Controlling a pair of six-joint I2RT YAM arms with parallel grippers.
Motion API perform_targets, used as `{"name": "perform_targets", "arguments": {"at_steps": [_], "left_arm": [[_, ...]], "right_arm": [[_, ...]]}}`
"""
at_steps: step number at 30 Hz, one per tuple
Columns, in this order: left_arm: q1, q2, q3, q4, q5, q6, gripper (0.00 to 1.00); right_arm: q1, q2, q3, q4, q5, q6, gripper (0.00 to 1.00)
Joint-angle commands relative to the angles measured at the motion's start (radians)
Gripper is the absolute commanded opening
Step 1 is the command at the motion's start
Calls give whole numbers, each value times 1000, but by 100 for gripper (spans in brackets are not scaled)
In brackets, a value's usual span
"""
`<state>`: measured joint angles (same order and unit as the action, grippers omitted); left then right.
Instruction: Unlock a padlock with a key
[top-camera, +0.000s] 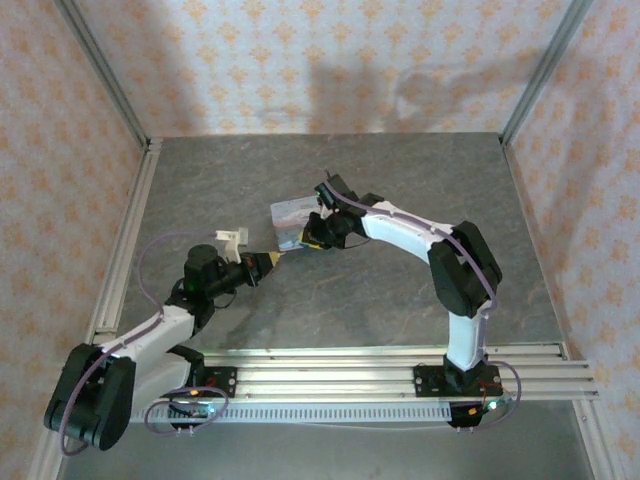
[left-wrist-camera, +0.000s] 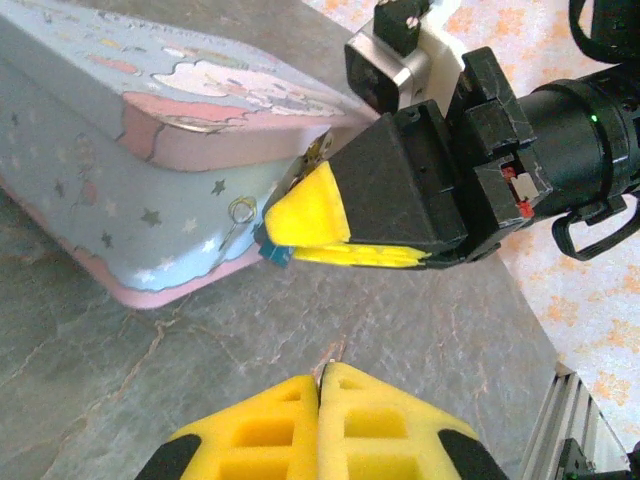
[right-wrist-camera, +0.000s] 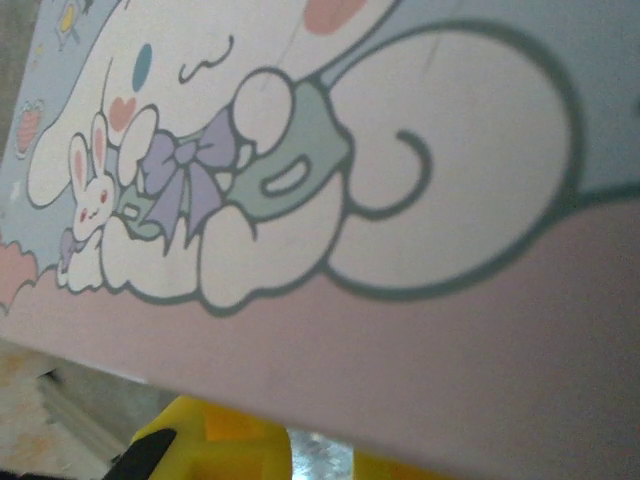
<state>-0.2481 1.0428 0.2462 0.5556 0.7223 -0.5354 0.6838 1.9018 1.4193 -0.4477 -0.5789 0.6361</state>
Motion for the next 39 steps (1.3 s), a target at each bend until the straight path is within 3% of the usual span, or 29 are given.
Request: {"name": "perform_targets", "arguments": {"at_steps": [1,14,29,39], "left_arm": [[0,29,-2,160,19,-43,0],[1,87,39,234,11,-46,0],[0,169,79,326,-14,27,0],[0,327,77,506,3,7,0]], "right_arm": [[-14,-54,25,48,-128,70,0],[-63,-94,8,145,-258,229,0],[-76,-104,-6,165,-279,300,0],[-82,-95,-20,194,-282,335,0]]}}
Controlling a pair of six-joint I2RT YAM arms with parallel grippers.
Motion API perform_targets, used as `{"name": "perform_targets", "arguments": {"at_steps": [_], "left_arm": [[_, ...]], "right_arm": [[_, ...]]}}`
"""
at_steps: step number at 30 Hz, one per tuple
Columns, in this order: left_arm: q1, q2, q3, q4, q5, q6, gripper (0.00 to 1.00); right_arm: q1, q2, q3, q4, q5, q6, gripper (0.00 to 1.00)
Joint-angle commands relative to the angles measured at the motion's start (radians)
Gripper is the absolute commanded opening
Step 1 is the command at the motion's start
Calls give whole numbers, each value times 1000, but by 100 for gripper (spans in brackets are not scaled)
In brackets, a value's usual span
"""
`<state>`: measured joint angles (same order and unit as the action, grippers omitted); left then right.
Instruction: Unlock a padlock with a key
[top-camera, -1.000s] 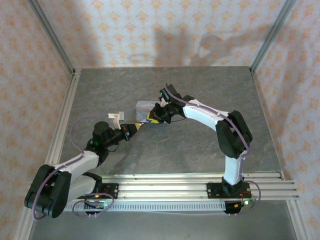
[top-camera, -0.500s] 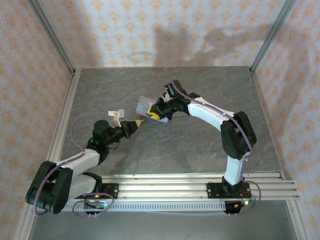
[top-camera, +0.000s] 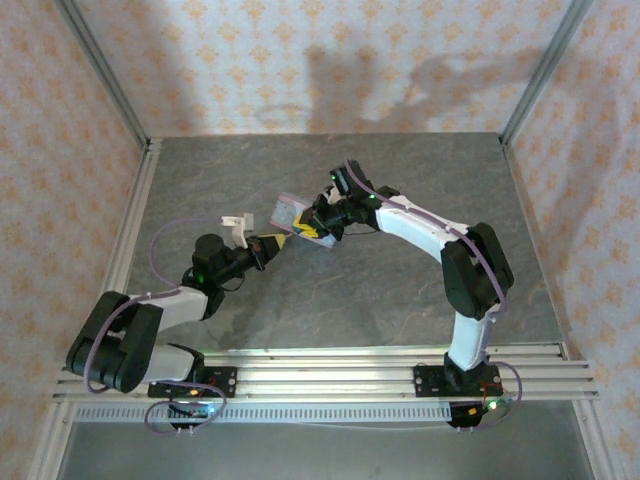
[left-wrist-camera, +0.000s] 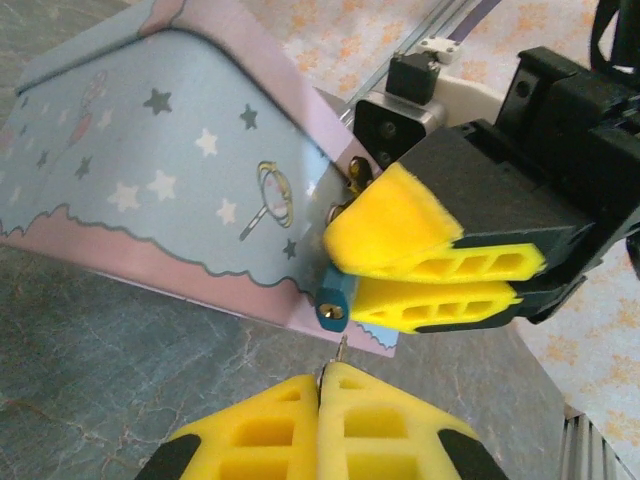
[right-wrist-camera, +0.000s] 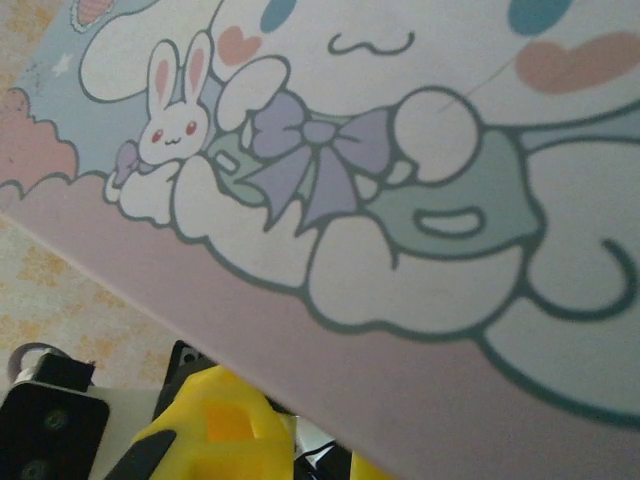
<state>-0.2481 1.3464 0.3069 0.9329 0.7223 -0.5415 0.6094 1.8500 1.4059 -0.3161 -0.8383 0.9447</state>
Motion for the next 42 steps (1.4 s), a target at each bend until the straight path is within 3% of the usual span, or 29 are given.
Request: {"name": "perform_targets", "arguments": {"at_steps": [1,27,42], "left_arm": [[0,34,17,140,3,13,0],[-4,141,52,236,12,-38,0],[-58,109,54,169,-88,53,0]], "right_arm": [[-8,-43,-8,64,-24,29,0],[-13,-40,-30,125,-41,90,0],[-13,-38,-65,193,-70,151,0]]}}
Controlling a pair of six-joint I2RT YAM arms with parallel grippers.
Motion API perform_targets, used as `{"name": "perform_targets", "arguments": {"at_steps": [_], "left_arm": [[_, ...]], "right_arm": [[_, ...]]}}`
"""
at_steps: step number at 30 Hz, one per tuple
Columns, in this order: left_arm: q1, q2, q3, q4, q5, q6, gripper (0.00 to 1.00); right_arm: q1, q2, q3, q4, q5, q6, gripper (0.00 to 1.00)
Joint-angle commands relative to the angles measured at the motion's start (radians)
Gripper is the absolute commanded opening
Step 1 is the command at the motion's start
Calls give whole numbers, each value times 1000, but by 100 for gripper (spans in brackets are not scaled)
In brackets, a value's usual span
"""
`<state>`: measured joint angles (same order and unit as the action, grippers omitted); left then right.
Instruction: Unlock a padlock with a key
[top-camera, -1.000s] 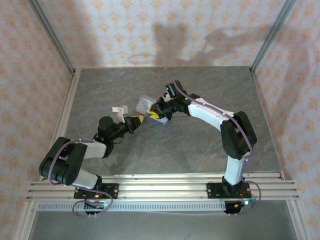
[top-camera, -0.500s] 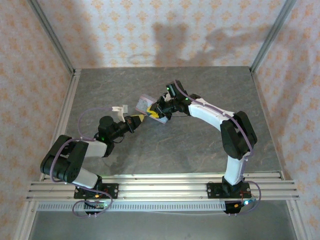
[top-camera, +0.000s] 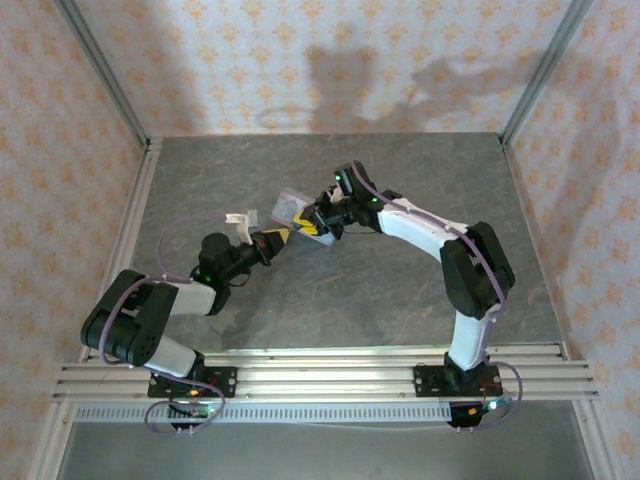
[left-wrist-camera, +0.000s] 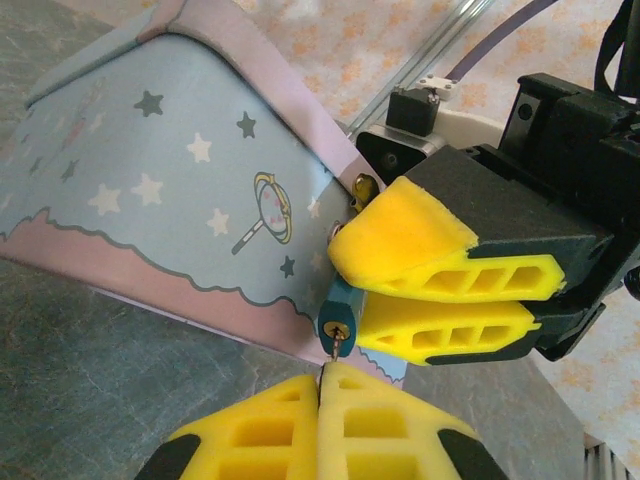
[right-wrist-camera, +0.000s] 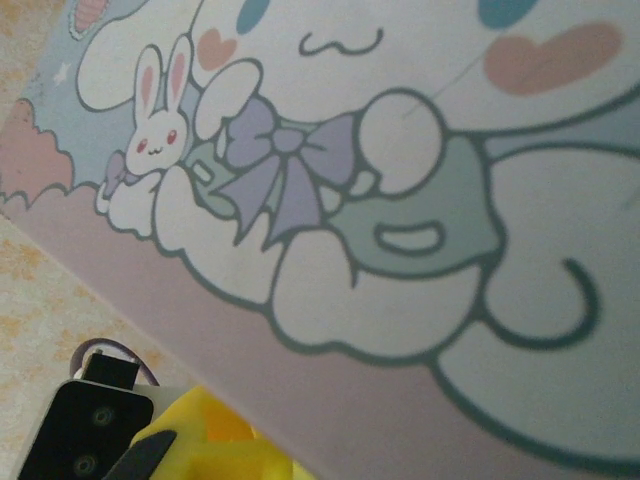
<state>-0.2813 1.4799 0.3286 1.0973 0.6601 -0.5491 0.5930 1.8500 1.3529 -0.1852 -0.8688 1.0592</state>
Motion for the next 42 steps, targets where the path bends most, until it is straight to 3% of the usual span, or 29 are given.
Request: {"name": "perform_targets", "arguments": {"at_steps": [1,11,22,42], "left_arm": [[-29,-30,32,-7,-38,70,0],[-54,-59,41,-89,-82,167,0],[-85,28,47,27,-85,116,0],[-113,87,110,2,-55,122,0]], "right_arm": [[4,-38,-15,63,-43,40,0],[4,-35,-6,29,-73,39,0],[4,-42,-9,17,-66,52,0],[15,-21,8,-12,-88,32,0]]}}
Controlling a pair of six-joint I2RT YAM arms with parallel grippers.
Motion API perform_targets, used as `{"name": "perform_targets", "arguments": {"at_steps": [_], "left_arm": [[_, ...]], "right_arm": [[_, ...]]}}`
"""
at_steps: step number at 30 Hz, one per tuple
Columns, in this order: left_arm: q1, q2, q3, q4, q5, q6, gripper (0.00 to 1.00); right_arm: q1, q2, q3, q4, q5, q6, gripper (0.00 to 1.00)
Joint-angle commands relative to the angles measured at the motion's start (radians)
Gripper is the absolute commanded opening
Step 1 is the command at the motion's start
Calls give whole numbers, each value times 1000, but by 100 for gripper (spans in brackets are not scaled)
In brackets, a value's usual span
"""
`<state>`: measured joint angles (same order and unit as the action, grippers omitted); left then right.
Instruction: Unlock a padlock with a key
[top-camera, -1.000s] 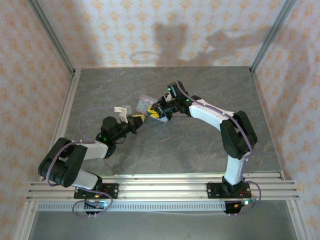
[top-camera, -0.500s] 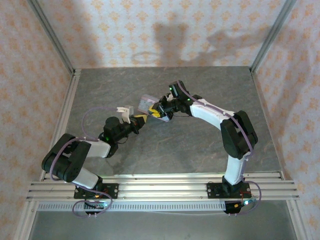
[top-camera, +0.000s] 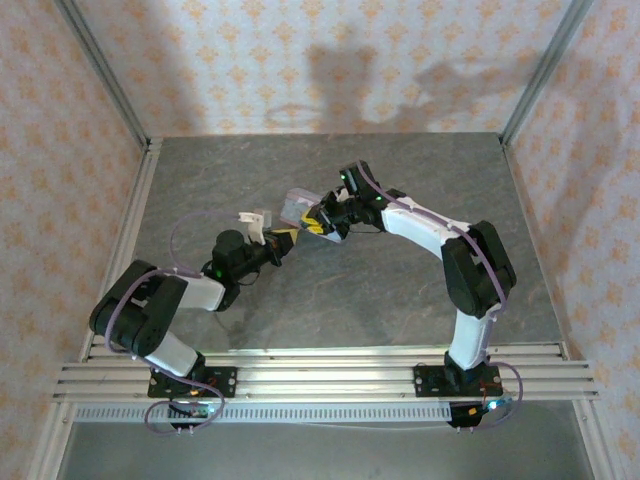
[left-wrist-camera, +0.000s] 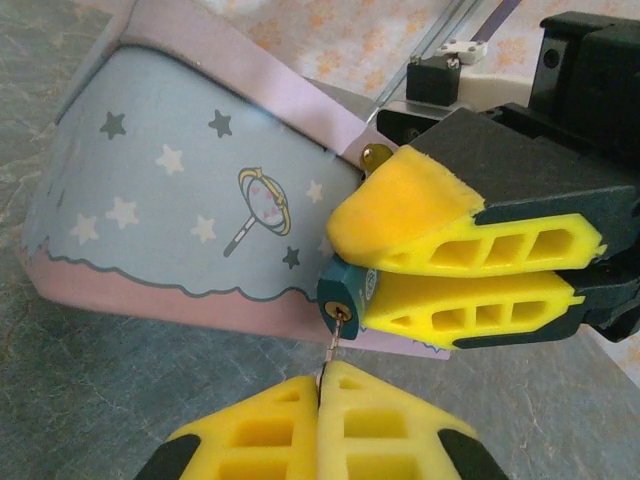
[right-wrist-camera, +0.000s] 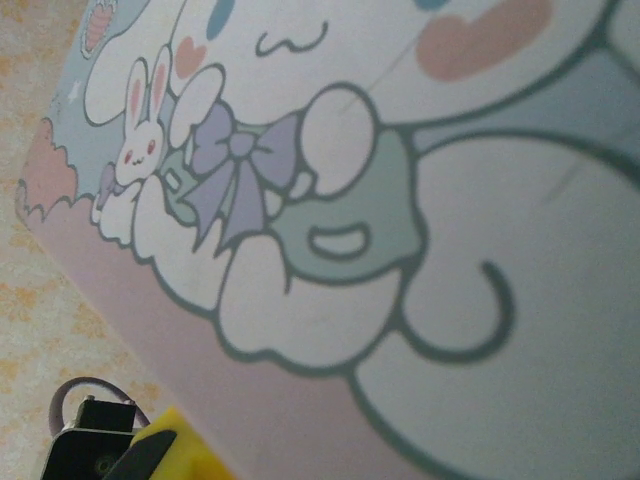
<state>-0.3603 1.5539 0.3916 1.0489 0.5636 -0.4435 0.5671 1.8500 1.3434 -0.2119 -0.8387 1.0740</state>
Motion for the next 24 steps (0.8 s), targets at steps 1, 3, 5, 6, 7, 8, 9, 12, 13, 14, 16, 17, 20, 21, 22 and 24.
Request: {"name": "perform_targets", "arguments": {"at_steps": [1,3,5,6,7,8,9,12,13,14,16,17,20,21,22,24], "left_arm": [[-34,14,51,49,47,17,0],[-34,11,59,38,54,21,0],[-35,3,67,22,62,29,0],[-35,-4,69,18,64,31,0],[-36,-11,69,15,67,32,0],[-37,-17,71,8,67,35,0],[-38,-24,73,-5,67,44,0],[-41,-25,84,-33,73,63,0],[-41,-20,87,-36,76,65,0],[-43,-14,90,-34,77,67,0],[-46,2,95,-31,81,65,0],[-46,10,95,-22,80,63,0],[-48,28,98,0,85,44,0],[-48,35,101,7,89,38,0],[-48,39,102,15,94,30,0],[-49,58,102,46,103,4,0]], "right_arm": [[40,-20,18,6,-117,13,0],[41,-16,20,-8,-115,0,0],[41,-13,25,-36,-109,-21,0],[41,-14,38,-72,-97,-49,0],[42,-12,53,-116,-82,-81,0],[42,-12,63,-141,-72,-99,0],[42,-11,68,-153,-68,-109,0],[42,-5,68,-147,-76,-105,0],[43,-3,66,-142,-80,-101,0],[43,-4,64,-136,-83,-97,0],[46,0,63,-129,-89,-95,0],[47,2,67,-133,-90,-98,0],[47,5,74,-156,-88,-118,0],[48,7,78,-169,-85,-129,0],[48,7,78,-171,-86,-132,0],[48,3,71,-152,-94,-123,0]]}}
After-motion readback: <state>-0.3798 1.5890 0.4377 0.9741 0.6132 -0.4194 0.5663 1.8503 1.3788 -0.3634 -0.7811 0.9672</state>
